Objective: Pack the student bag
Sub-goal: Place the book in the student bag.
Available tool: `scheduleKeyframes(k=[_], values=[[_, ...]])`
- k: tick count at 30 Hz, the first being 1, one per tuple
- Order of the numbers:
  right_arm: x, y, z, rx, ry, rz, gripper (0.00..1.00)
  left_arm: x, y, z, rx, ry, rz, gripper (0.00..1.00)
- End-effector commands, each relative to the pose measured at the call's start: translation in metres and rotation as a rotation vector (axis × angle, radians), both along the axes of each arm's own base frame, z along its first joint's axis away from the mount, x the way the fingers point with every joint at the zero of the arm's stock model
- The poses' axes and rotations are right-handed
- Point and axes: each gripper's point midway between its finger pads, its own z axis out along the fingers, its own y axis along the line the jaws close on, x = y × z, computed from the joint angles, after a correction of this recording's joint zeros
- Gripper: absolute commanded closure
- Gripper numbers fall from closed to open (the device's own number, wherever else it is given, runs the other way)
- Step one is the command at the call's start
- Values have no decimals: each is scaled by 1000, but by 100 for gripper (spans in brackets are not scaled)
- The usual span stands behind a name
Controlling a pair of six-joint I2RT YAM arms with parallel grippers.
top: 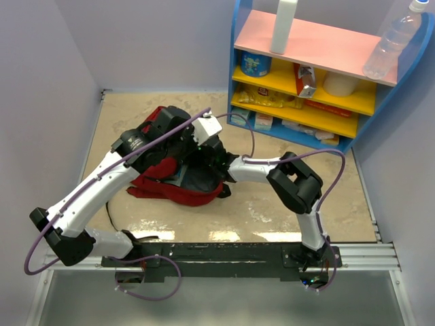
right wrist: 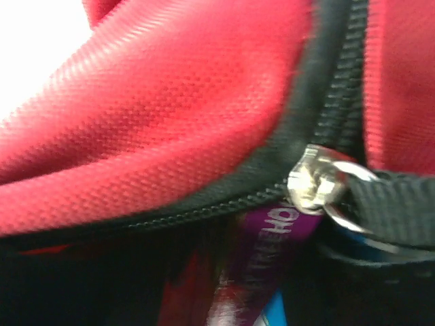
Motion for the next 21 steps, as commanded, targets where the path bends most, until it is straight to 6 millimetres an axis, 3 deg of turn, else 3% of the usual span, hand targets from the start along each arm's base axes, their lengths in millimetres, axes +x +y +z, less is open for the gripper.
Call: scheduleKeyframes(k=[1,6,7,8,9,10,12,15,17,19,21], values=[[2,-18,60,32,-92,-39,35,-14,-13,33,-122,-34,-58,100],[-17,-48,62,-52,-121,-19,32,-12,-12,29,-107,-35,-53,100],[-21,-52,55,-102,-88,-8,29,-11,-13,30,-111,-40,-51,100],[-25,-53,50,-130,-74,12,20,-11,-13,29,-107,-39,-52,100],[-28,-52,47,-156,-70,29,5,-10,-14,28,-105,-37,-50,100],[-30,-53,37,-183,-49,49,1,-9,-14,27,-104,-34,-49,100],[-40,-54,31,-196,-43,95,1,-8,-15,27,-105,-29,-47,100],[-62,-55,39,-199,-102,199,1,-9,-17,23,-102,-16,-51,100],[-86,-74,30,-299,-126,261,2,-14,-19,16,-90,27,-75,80],[-103,-99,21,-335,-127,260,3,-17,-24,20,-113,40,-102,70],[-117,-111,17,-338,-117,281,3,-15,-25,26,-128,30,-99,64]])
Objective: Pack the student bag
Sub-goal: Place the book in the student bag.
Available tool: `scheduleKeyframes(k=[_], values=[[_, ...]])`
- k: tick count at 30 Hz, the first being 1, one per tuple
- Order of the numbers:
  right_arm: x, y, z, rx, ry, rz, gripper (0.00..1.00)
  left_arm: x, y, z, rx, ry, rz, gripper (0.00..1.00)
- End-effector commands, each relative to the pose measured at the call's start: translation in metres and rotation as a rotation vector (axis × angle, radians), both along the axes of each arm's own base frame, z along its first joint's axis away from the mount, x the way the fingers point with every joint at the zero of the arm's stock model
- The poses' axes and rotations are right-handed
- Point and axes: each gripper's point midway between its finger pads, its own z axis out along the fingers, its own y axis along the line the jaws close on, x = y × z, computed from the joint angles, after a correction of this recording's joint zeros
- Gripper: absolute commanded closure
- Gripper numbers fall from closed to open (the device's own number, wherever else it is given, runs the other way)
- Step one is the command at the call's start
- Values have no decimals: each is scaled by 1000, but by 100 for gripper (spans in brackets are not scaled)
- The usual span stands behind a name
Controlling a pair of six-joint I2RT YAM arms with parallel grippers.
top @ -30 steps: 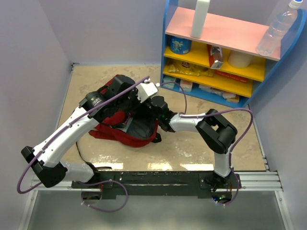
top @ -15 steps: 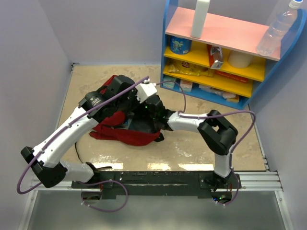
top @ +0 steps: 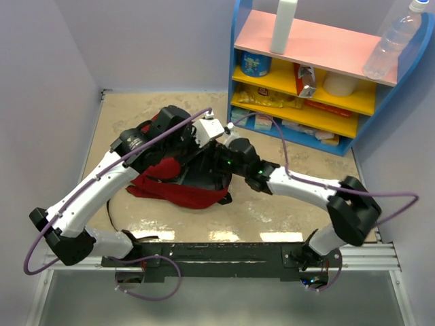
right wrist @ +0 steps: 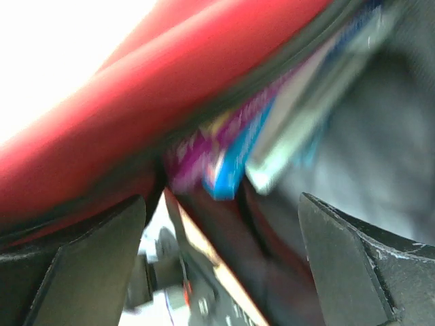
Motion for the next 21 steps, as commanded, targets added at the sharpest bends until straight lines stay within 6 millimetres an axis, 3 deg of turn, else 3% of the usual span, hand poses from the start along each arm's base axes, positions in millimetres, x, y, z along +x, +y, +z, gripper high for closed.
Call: scheduleKeyframes(k=[1,4,9,12,13,14,16,18,21], values=[[-43,-32,22,-11,-86,101,2,-7,-21,31,-121,0,-70,58],[-49,-54,29,-36,-108,70,1,-7,-23,30,-132,14,-77,54],[-45,-99,55,-96,-134,-53,1,-10,-27,33,-154,42,-98,44],[-23,-135,65,-118,-133,-197,1,-11,-30,51,-195,39,-122,38],[-15,-144,67,-108,-120,-220,1,-4,-30,67,-224,19,-116,35],[5,-167,65,-119,-105,-302,1,-5,-31,73,-242,26,-132,34],[22,-172,68,-109,-95,-325,1,9,-26,98,-284,-17,-121,29],[34,-166,72,-107,-97,-316,1,26,-13,105,-274,-63,-94,28],[51,-144,64,-88,-45,-267,1,45,1,90,-227,-89,-80,29]])
